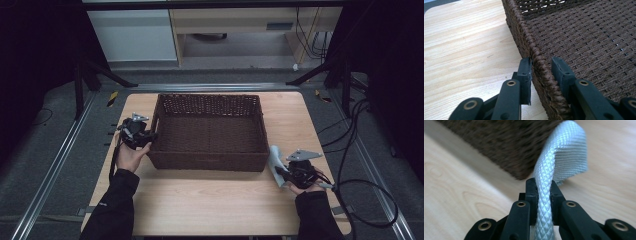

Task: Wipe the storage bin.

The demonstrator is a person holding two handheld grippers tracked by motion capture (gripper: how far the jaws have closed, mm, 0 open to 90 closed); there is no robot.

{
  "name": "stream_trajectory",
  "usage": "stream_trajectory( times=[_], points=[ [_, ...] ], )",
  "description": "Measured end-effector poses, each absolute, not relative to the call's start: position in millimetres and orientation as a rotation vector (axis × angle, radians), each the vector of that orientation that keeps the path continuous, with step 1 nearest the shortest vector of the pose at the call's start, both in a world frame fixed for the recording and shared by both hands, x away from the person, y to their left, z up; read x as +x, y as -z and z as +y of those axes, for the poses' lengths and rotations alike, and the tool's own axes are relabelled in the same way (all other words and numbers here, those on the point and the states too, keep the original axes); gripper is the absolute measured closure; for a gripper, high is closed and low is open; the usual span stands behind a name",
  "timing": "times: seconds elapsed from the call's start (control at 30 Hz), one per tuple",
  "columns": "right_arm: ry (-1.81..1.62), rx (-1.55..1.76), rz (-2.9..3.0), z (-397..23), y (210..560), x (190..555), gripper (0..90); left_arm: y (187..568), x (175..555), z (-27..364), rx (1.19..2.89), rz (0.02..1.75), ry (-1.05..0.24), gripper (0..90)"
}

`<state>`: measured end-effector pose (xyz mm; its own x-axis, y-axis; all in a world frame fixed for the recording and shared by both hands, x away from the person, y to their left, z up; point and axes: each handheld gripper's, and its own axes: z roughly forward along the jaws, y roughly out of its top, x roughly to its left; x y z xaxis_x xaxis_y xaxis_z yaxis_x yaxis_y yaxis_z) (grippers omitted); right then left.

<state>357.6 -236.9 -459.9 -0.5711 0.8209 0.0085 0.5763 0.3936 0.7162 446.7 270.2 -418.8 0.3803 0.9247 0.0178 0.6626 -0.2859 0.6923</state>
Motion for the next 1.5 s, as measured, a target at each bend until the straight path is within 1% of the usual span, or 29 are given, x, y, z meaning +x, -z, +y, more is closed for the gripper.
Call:
stream_trajectory(
  times=[0.13,0.33,0.57,0.77,0.83,1.1,1.4,1.5],
  points=[
    [-0.937,1.272,2.221,-255,456,358,82.7,419,447,271,2.044,1.360,-0.571,68.1],
    [-0.875,1.336,2.180,-273,464,361,82.5,419,447,271,2.044,1.361,-0.572,67.9],
    [-0.846,1.404,2.137,-286,473,371,82.1,419,447,271,2.042,1.361,-0.571,67.5],
    [-0.839,1.423,2.145,-288,476,374,80.6,419,446,271,2.040,1.356,-0.582,66.9],
    [-0.830,1.425,2.144,-287,477,376,79.1,419,446,271,2.039,1.357,-0.578,66.7],
    [-0.797,1.420,2.129,-287,480,377,67.8,419,446,271,2.037,1.356,-0.576,66.4],
    [-0.839,1.385,2.060,-287,470,375,54.9,420,446,272,2.035,1.356,-0.576,65.9],
    [-0.869,1.371,2.031,-287,463,374,52.8,420,446,272,2.033,1.357,-0.571,65.6]
  ],
)
